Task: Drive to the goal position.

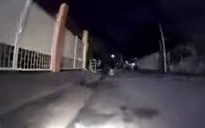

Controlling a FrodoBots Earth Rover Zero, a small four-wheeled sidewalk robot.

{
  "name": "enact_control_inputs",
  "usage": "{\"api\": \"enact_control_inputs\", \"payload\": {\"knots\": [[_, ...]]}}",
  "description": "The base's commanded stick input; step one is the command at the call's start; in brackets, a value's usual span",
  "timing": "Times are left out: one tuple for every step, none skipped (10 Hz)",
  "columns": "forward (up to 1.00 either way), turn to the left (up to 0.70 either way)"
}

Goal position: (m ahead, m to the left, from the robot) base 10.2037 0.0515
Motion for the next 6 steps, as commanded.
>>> {"api": "enact_control_inputs", "payload": {"knots": [[0.5, 0.0], [0.5, 0.0], [0.5, 0.0], [0.5, -0.01], [0.5, -0.37], [0.5, -0.5]]}}
